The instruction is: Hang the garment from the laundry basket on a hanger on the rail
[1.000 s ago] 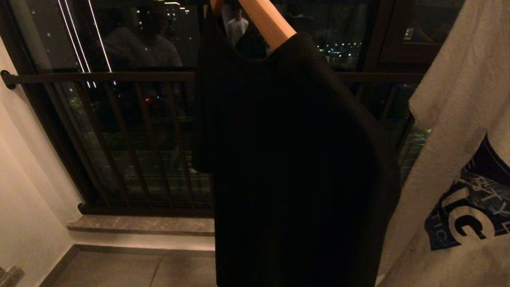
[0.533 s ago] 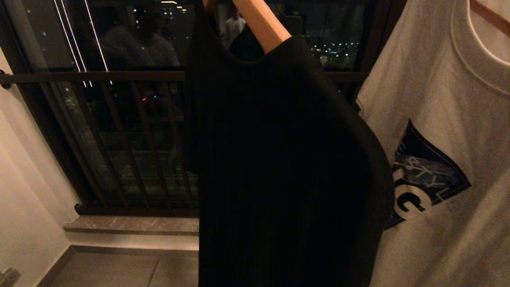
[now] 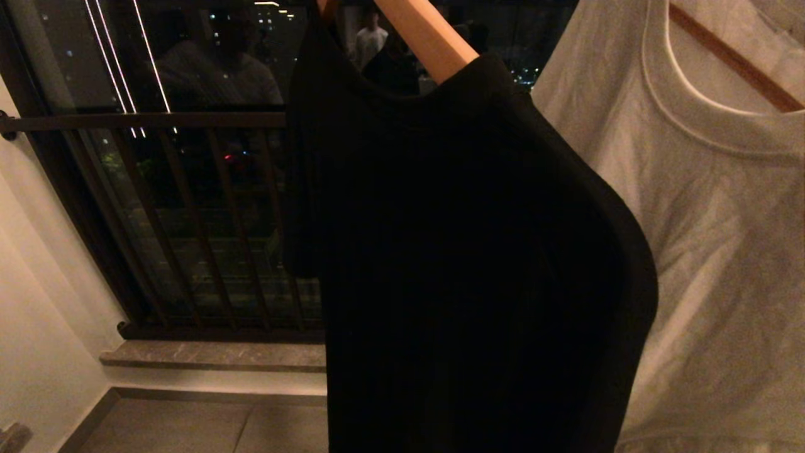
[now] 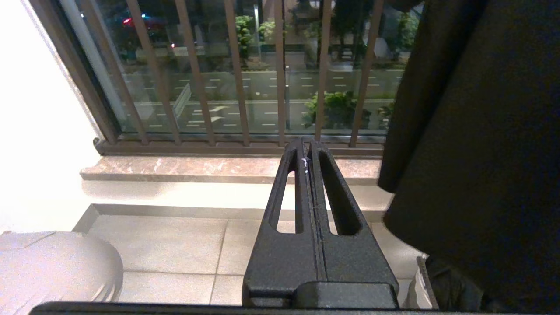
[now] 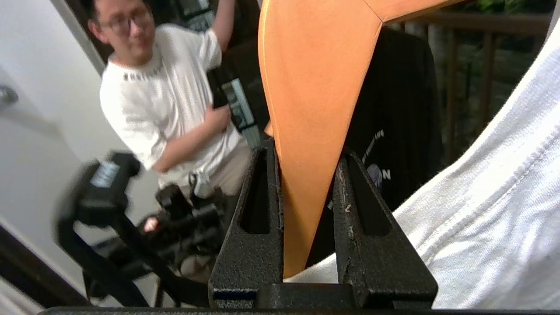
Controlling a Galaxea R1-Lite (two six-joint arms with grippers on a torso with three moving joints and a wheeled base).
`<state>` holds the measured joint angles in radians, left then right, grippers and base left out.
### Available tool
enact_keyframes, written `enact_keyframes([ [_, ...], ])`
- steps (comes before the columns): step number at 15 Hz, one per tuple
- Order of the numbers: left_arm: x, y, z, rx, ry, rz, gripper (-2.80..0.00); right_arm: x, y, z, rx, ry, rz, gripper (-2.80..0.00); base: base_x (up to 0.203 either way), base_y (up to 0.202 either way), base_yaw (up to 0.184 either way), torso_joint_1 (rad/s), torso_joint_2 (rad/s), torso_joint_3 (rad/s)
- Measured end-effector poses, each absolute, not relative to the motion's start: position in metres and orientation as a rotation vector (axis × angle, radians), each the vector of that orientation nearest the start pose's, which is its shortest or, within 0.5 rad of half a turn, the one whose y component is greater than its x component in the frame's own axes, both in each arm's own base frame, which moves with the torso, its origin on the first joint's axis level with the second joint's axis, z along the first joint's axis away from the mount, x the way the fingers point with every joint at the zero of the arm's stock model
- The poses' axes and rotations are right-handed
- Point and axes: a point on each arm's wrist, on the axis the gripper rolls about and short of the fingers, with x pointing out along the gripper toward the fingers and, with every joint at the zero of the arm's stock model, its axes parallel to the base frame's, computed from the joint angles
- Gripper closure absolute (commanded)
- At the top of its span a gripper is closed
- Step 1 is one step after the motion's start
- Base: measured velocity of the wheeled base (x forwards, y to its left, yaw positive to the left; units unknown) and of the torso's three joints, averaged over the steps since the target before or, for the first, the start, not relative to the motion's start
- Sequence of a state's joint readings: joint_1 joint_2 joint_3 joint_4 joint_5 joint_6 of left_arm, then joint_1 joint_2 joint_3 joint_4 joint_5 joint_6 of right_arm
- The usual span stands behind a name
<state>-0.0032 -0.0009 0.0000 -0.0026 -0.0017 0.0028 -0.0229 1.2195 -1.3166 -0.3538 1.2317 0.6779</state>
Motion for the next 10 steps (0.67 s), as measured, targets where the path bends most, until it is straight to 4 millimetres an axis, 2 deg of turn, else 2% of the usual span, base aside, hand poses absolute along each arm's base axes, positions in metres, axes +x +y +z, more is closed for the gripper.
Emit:
enact_keyframes([
  [5, -0.023, 0.000, 0.076, 0.004, -0.004, -0.005, 0.00, 0.164, 0.011, 0.405, 0.246, -0.021, 1.287, 0.00, 0.000, 0.000, 0.000, 0.000, 0.00, 0.000],
  [10, -0.023, 0.000, 0.076, 0.004, -0.003, -0.005, 0.00, 0.179, 0.000, 0.421, 0.297, -0.067, 1.262, 0.00, 0.000, 0.000, 0.000, 0.000, 0.00, 0.000],
])
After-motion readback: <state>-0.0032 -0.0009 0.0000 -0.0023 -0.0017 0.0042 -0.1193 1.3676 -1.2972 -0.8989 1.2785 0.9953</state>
